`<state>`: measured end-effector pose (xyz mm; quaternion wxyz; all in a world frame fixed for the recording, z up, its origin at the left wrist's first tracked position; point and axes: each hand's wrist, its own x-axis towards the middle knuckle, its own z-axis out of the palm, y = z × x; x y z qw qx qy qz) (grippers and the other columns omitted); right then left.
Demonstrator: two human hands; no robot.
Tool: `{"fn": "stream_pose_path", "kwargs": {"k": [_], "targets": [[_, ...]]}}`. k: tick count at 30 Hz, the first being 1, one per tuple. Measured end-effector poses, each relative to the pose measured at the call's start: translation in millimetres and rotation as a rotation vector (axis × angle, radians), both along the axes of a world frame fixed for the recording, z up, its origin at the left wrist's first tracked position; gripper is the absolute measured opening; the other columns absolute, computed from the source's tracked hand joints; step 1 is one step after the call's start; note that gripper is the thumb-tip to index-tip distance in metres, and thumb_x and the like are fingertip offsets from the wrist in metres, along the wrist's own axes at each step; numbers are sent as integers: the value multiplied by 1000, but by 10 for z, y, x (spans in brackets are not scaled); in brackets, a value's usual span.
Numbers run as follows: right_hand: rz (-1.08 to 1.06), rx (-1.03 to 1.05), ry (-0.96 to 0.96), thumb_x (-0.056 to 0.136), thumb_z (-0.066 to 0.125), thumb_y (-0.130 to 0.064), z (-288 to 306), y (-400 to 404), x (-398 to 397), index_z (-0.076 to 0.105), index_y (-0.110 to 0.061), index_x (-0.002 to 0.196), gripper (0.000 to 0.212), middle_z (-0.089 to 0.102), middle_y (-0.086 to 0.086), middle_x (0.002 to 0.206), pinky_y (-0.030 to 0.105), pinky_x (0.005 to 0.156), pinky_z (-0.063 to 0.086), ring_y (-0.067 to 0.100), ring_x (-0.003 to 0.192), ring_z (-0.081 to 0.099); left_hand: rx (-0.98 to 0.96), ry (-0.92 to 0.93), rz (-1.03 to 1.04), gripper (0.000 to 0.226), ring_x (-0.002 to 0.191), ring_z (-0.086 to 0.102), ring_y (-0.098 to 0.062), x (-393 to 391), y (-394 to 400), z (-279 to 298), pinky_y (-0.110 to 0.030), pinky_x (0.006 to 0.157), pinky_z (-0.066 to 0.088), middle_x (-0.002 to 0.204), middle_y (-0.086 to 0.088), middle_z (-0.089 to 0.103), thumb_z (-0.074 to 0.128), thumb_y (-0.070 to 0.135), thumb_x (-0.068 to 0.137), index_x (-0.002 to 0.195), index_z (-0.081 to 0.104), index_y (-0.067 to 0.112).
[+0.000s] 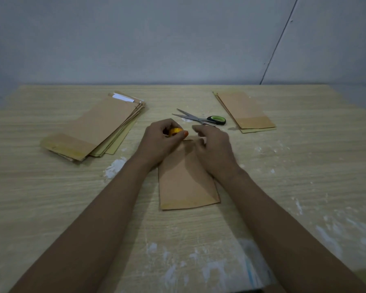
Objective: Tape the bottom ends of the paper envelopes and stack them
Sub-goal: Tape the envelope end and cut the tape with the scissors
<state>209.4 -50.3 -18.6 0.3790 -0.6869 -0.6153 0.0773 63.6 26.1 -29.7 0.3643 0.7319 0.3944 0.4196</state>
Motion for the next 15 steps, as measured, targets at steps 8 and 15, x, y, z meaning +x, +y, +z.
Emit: {"fn": "stream_pose_path", "kwargs": {"k": [8, 15], "targets": [[58, -276, -428, 103, 33, -15, -43, -52, -162, 39, -7, 149, 47, 39, 11, 155, 36, 110, 29, 28, 138, 38, -49, -33, 73, 19, 62, 52, -4, -4, -15, 11, -18, 59, 43, 68, 3, 61, 79, 27, 82, 74, 69, 14], [14, -301, -524, 105, 30, -25, -33, -35, -218, 41, -9, 148, 47, 41, 9, 153, 38, 106, 32, 26, 136, 41, -21, 6, 122, 22, 60, 45, -9, -95, -22, 33, -20, 55, 37, 68, -1, 55, 79, 16, 78, 76, 60, 4]]}}
